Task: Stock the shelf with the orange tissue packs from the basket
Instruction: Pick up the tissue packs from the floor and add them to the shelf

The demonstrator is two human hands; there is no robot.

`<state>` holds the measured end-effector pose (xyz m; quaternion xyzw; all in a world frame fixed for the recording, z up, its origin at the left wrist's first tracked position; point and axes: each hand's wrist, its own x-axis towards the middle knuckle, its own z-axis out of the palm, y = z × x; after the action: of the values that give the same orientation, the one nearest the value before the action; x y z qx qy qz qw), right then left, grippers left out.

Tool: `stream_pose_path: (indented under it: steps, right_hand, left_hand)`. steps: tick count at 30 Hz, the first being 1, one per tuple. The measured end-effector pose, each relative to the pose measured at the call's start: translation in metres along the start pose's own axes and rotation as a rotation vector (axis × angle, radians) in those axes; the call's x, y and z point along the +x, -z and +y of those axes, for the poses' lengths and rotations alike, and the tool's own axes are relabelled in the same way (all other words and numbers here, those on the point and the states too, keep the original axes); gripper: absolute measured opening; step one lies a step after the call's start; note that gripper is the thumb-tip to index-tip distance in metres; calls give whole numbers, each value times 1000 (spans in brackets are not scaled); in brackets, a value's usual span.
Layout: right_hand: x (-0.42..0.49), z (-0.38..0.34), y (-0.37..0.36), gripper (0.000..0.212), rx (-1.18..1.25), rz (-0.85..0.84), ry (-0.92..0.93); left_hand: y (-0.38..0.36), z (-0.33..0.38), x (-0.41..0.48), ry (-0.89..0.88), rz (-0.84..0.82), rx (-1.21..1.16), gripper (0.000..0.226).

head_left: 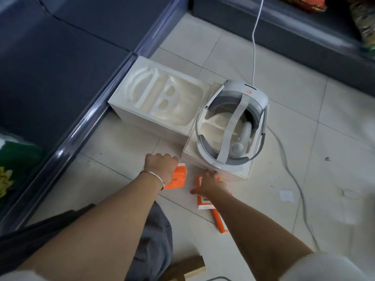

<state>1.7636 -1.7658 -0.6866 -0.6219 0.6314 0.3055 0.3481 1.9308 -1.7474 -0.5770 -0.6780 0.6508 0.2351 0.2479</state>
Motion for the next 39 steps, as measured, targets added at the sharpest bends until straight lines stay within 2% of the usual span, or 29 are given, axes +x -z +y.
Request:
stream_pose_path:
  steps: [3,10,15,21,25,30,33,36,39]
  right_hand:
    - [-1,-3,-18,130,8,17,-65]
    - [-6,-21,-18,112,9,44,-99]
    - [-10,-42,-2,97,257,-7,27]
    - [-46,-74,38,96,760,-296,303]
    - [-80,-95,71,91,974,-394,438]
    - [-126,-128,115,75,1188,-441,566]
    - [-161,-153,141,62,1256,-477,647]
    - [-198,-176,161,35,1241,-490,731]
    - [-230,-196,171,39,1103,-416,801]
  left_hand:
    - [-2,1,4,-5,-8,-15,48]
    - [1,-5,6,7,-11,-1,43]
    - [25,-20,-1,78,-2,22,40]
    - [63,-55,-38,214,49,-18,45]
    - [96,-96,-77,282,158,-65,39]
    - [132,-136,-137,396,359,-36,36]
    - [146,-144,-168,432,445,-199,33]
    - [157,-149,-195,456,563,-416,33]
    - [164,-155,-221,489,659,-480,36]
